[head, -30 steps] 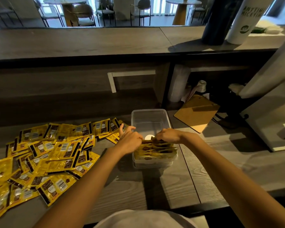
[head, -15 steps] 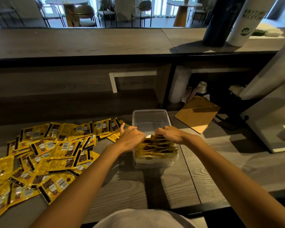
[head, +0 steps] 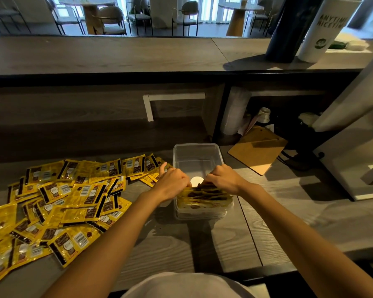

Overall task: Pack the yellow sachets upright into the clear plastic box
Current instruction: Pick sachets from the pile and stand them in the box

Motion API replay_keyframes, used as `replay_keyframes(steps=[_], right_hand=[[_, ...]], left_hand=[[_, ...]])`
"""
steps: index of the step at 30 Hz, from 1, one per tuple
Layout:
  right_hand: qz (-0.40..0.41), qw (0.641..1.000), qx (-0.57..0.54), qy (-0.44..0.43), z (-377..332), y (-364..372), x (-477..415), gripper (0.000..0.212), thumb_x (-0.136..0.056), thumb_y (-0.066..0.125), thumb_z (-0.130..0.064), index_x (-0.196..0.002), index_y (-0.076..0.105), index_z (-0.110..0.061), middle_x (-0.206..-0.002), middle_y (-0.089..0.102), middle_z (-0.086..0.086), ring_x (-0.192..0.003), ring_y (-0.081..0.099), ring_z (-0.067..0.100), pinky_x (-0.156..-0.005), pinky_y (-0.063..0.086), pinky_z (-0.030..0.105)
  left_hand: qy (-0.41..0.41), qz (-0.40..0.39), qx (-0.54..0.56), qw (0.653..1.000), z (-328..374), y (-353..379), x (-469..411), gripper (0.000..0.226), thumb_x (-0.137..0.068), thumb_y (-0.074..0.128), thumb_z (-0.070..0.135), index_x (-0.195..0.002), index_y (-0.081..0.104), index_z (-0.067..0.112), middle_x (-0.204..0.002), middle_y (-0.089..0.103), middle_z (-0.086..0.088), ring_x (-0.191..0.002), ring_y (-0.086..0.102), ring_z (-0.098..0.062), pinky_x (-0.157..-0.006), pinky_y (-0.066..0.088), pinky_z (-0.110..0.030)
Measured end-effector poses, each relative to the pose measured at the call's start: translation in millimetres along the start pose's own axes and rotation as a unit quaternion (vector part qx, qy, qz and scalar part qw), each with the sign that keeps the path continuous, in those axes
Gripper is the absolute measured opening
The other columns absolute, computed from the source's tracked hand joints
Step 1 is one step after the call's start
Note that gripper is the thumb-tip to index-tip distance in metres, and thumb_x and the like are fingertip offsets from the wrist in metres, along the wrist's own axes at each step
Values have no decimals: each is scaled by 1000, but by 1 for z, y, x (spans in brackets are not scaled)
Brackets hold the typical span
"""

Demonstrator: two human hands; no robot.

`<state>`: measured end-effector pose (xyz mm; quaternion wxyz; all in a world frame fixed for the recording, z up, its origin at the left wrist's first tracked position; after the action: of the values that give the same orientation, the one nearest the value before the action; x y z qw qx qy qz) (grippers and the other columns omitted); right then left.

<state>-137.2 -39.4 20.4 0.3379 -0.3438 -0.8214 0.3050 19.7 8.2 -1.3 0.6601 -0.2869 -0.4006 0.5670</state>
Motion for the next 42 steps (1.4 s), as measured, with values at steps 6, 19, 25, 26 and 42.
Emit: replay_keyframes(steps=[6,19,25,26,42], right_hand=[[33,999,-15,-12,2,1,1,37,-96,44,-28,-93,70,-1,-98,69,17,-93,64,29,-89,53,48],[141,980,45,-134,-63,11,-4,32,-94,45,-15,-122,59,-9,-126,60,10,-109,60,26,-93,50,41],[56,971,99,-208,-120,83,-30,40,-91,45,-6,-130,50,-5,-137,48,13,-120,52,33,-97,46,44],[30,969,120,-214,-126,97,-34,40,-90,45,-6,-130,49,-4,-135,49,15,-119,52,35,-95,47,44],[-129,886,381,-228,-124,162,-46,54,-94,48,-20,-142,31,-4,-147,38,14,-139,31,28,-115,21,42]], left_hand=[[-12,24,44,999,2,-5,2,39,-95,36,15,-90,74,11,-106,69,-3,-122,47,-18,-116,-4,-43],[-126,244,49,960,-19,-37,24,32,-94,42,12,-121,59,16,-121,63,-6,-121,51,-21,-118,9,-41],[-314,253,16,915,-87,-38,70,42,-94,45,14,-135,45,8,-143,42,-11,-134,35,-29,-111,26,-42],[-342,238,20,909,-100,-35,77,44,-94,45,14,-137,42,7,-147,37,-13,-136,30,-31,-112,25,-42],[-367,139,-48,919,-152,1,104,73,-87,56,45,-145,24,13,-143,36,-14,-135,32,-31,-109,29,-41]])
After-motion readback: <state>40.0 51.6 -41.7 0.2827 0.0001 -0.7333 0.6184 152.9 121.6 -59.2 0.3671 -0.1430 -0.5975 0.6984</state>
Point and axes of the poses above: each hand's wrist, its own x-axis away from the middle knuckle, its own y-axis out of the palm, z = x × y, the point moved 1 cm from there along -x, towards the middle knuckle
